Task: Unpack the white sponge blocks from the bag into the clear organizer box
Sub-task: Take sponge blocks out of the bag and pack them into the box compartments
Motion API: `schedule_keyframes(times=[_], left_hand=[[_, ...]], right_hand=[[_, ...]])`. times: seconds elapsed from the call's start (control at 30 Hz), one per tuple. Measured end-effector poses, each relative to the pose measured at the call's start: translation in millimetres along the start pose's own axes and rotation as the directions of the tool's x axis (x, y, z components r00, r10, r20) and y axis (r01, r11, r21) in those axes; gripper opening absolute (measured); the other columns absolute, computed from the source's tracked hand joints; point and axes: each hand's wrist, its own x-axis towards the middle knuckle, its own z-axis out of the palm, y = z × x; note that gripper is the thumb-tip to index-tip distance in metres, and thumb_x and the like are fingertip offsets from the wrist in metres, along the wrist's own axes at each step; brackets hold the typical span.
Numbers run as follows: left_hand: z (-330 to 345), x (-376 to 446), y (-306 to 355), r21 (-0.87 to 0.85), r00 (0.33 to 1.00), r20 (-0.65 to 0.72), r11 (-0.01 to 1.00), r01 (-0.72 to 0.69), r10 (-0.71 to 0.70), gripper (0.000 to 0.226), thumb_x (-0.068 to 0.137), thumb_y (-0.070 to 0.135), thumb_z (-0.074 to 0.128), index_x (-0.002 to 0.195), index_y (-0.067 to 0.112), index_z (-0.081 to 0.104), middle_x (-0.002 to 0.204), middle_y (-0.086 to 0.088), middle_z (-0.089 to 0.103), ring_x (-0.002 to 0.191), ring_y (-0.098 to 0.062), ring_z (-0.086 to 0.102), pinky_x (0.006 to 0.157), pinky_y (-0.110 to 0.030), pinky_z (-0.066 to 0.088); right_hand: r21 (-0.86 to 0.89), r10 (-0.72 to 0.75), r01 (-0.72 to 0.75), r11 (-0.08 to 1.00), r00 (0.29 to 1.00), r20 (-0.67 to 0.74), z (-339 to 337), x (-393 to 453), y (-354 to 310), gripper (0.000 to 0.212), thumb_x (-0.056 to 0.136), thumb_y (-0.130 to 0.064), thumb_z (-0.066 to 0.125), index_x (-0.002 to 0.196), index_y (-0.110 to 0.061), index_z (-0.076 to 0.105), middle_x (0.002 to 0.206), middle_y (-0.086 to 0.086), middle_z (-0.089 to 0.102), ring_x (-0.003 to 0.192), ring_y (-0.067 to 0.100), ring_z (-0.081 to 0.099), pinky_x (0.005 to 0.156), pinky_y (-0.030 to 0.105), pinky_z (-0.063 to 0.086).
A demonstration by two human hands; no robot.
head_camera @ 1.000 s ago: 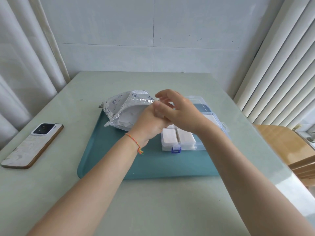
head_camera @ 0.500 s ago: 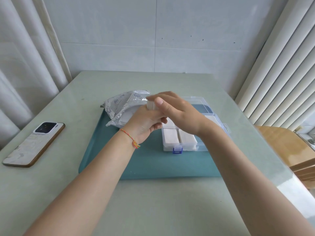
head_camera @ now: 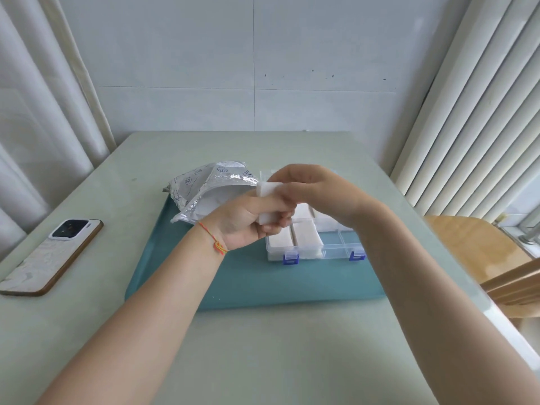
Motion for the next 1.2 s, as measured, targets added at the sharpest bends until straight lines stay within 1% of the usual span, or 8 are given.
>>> schedule_keyframes(times=[0.13,0.27,0.4,0.6,0.77,0.9,1.1,1.2], left_hand=[[17,11,3,0.061,1.0,-0.022,0.998,0.022,-0.021,0.011,0.082,0.012,0.064,0.093,0.012,0.063,0.078,-0.006,0.058,0.068,-0.016,0.059,0.047,-0.017,0.038],[30,19,1,0.179,0.992,-0.128,0.983,0.026,-0.003,0.027,0.09,0.022,0.064,0.113,0.007,0.063,0.097,-0.013,0.068,0.089,-0.025,0.069,0.066,-0.03,0.056],[40,29,-10,0.272,0.926,-0.366,0.962,0.008,0.095,0.004,0.094,0.01,0.061,0.092,0.011,0.064,0.08,-0.006,0.068,0.067,-0.014,0.065,0.06,-0.028,0.053],[51,36,-20,0.372,0.891,-0.442,0.925,0.074,0.106,0.011,0.093,0.013,0.063,0.082,0.011,0.065,0.071,-0.003,0.066,0.062,-0.016,0.062,0.055,-0.025,0.05],[48,43,-27,0.719,0.875,-0.45,0.653,0.236,0.179,0.015,0.086,0.017,0.058,0.081,0.007,0.069,0.076,-0.007,0.073,0.072,-0.023,0.068,0.078,-0.038,0.059],[52,44,-27,0.863,0.903,-0.387,0.416,0.285,0.186,0.015,0.086,0.017,0.058,0.079,0.014,0.07,0.08,-0.002,0.072,0.083,-0.022,0.068,0.08,-0.035,0.055],[56,43,-27,0.928,0.927,-0.326,0.252,0.276,0.187,0.015,0.084,0.013,0.06,0.087,0.017,0.074,0.093,0.004,0.072,0.09,-0.016,0.063,0.071,-0.023,0.045],[59,41,-27,0.948,0.941,-0.286,0.192,0.252,0.178,0.016,0.082,0.011,0.063,0.087,0.018,0.077,0.095,0.004,0.073,0.091,-0.016,0.064,0.074,-0.023,0.048]], right_hand=[[0.097,0.027,-0.022,0.995,0.999,-0.043,-13,-8,11,0.014,0.093,-0.016,0.061,0.094,-0.003,0.064,0.078,0.004,0.065,0.072,0.018,0.06,0.077,0.033,0.048],[0.103,0.122,-0.103,0.989,0.973,-0.197,-31,-14,25,0.01,0.087,-0.019,0.064,0.082,-0.012,0.067,0.085,0.002,0.066,0.086,0.017,0.061,0.088,0.039,0.053],[0.167,0.201,-0.16,0.973,0.942,-0.267,-41,-26,37,0.005,0.09,-0.016,0.063,0.092,-0.012,0.062,0.085,0.005,0.069,0.079,0.017,0.064,0.073,0.033,0.048],[0.143,0.252,-0.213,0.967,0.893,-0.372,-43,-36,52,0.032,0.083,-0.017,0.075,0.106,-0.014,0.053,0.076,0.006,0.067,0.06,0.012,0.056,0.056,0.021,0.037],[-0.148,0.314,-0.364,0.92,0.908,-0.279,-50,-42,62,0.013,0.082,-0.016,0.076,0.082,-0.017,0.063,0.071,0.006,0.064,0.055,0.013,0.052,0.042,0.015,0.033],[-0.258,0.317,-0.383,0.887,0.911,-0.262,-40,-39,67,0.011,0.082,-0.013,0.074,0.079,-0.016,0.064,0.059,-0.005,0.055,0.038,0.001,0.045,0.039,0.015,0.033],[-0.482,0.263,-0.421,0.768,0.894,-0.363,-21,-26,85,0.007,0.079,-0.011,0.067,0.086,-0.009,0.069,0.084,0.001,0.067,0.083,0.022,0.064,0.066,0.027,0.049],[-0.59,0.263,-0.435,0.681,0.896,-0.357,-15,-22,91,0.015,0.079,-0.012,0.061,0.093,-0.014,0.065,0.095,0.003,0.067,0.087,0.024,0.063,0.066,0.027,0.045]])
